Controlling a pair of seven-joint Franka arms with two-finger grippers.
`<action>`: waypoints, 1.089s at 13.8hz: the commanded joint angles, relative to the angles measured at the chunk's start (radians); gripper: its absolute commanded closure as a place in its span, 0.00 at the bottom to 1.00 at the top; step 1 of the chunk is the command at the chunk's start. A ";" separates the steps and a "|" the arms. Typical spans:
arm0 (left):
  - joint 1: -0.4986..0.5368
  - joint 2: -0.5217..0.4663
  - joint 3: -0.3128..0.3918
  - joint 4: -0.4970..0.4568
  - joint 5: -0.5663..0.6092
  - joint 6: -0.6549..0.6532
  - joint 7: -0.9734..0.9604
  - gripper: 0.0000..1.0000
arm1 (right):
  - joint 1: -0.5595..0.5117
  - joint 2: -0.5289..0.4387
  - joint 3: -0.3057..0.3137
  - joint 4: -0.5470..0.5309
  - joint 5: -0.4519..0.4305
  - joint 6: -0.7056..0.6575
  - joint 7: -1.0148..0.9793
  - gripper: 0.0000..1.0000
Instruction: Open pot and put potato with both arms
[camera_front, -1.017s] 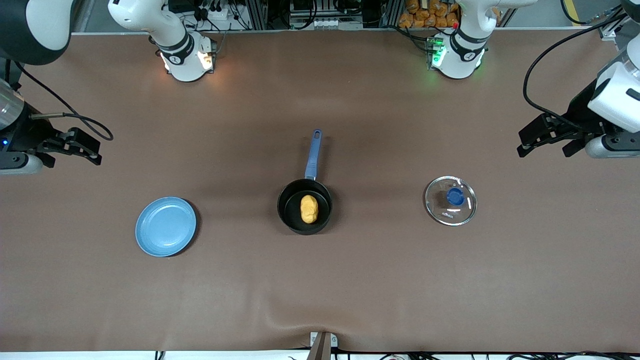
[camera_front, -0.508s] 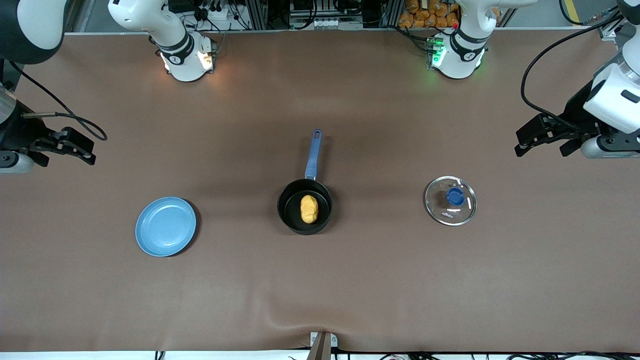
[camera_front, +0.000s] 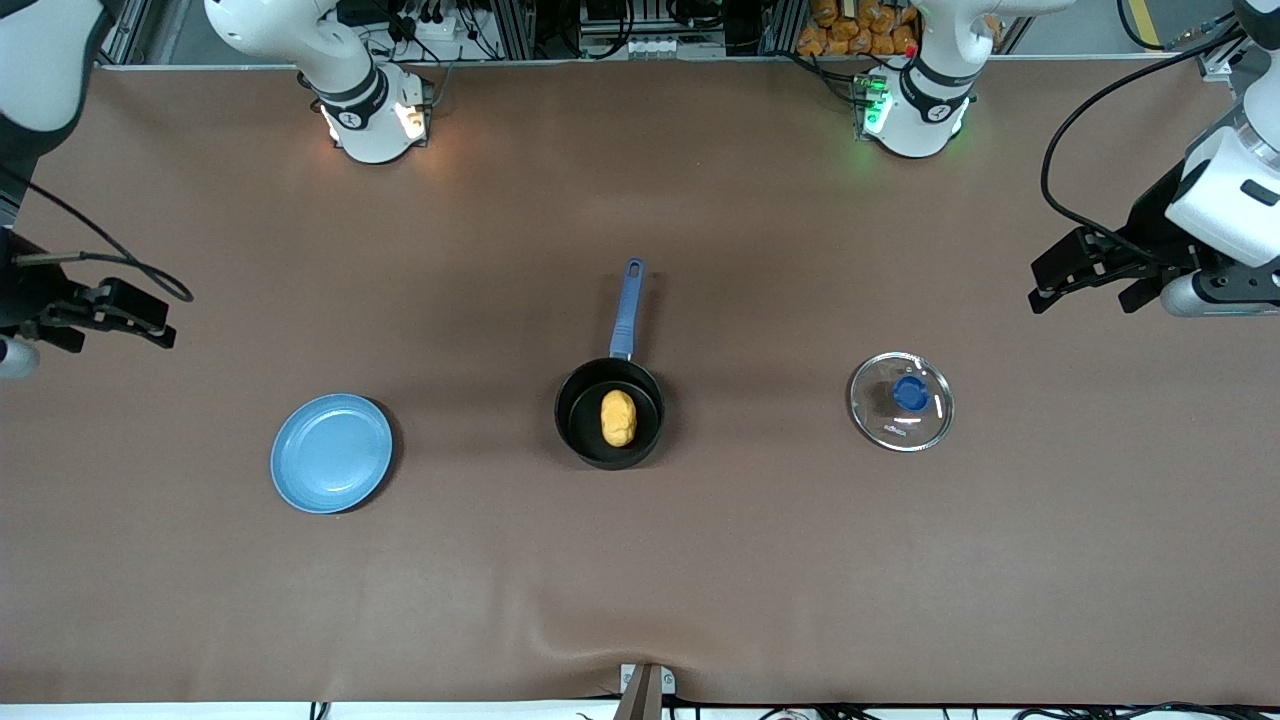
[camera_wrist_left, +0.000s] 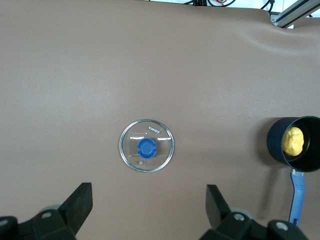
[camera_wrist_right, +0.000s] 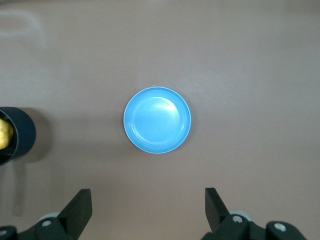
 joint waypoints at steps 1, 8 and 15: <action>0.009 -0.019 -0.014 -0.013 0.026 0.000 -0.014 0.00 | -0.176 -0.026 0.184 0.096 -0.010 -0.052 0.032 0.00; 0.007 -0.019 -0.014 -0.013 0.025 0.000 -0.014 0.00 | -0.559 -0.075 0.692 0.150 -0.176 -0.046 0.154 0.00; 0.007 -0.017 -0.014 -0.013 0.025 0.000 -0.013 0.00 | -0.835 -0.217 1.074 0.070 -0.340 -0.037 0.229 0.00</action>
